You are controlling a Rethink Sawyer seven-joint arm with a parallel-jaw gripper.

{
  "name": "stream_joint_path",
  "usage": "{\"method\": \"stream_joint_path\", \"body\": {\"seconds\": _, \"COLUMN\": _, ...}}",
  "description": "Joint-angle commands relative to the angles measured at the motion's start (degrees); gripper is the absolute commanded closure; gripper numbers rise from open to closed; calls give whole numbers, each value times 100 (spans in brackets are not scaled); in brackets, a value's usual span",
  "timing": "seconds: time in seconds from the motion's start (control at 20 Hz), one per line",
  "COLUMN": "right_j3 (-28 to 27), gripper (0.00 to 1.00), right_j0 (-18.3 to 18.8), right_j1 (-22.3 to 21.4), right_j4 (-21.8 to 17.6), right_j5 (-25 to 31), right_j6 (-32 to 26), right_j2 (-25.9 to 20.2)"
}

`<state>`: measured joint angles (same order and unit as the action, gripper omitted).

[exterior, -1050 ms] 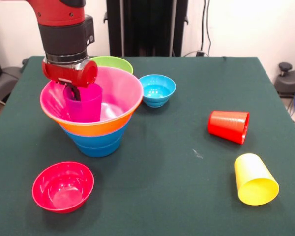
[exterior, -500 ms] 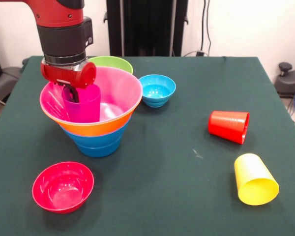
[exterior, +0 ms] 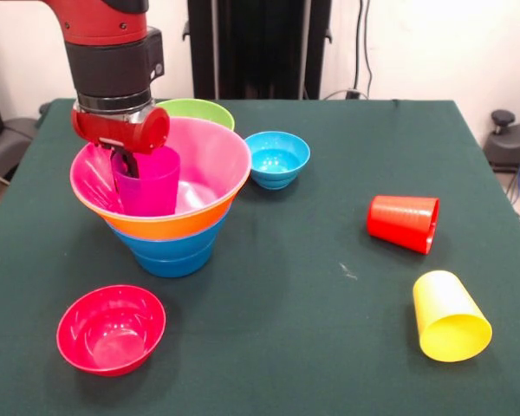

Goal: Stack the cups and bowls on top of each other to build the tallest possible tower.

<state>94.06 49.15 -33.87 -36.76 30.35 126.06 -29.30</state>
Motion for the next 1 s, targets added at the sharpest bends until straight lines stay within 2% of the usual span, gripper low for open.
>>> {"method": "stream_joint_path", "body": {"seconds": 0.05, "right_j3": 564, "gripper": 100, "right_j0": -195, "right_j1": -377, "right_j4": -111, "right_j5": 354, "right_j6": -710, "right_j2": -43}}
{"method": "stream_joint_path", "body": {"seconds": 0.4, "right_j3": 594, "gripper": 100, "right_j0": -284, "right_j1": -379, "right_j4": -250, "right_j5": 226, "right_j6": -609, "right_j2": 43}}
{"method": "stream_joint_path", "body": {"seconds": 0.5, "right_j3": 622, "gripper": 100, "right_j0": -329, "right_j1": -431, "right_j4": -326, "right_j5": -131, "right_j6": -358, "right_j2": 94}}
{"method": "stream_joint_path", "body": {"seconds": 0.6, "right_j3": 659, "gripper": 100, "right_j0": -299, "right_j1": -416, "right_j4": -210, "right_j5": 81, "right_j6": -427, "right_j2": 58}}
{"method": "stream_joint_path", "body": {"seconds": 1.0, "right_j3": 712, "gripper": 100, "right_j0": -215, "right_j1": -322, "right_j4": -170, "right_j5": 59, "right_j6": -510, "right_j2": -33}}
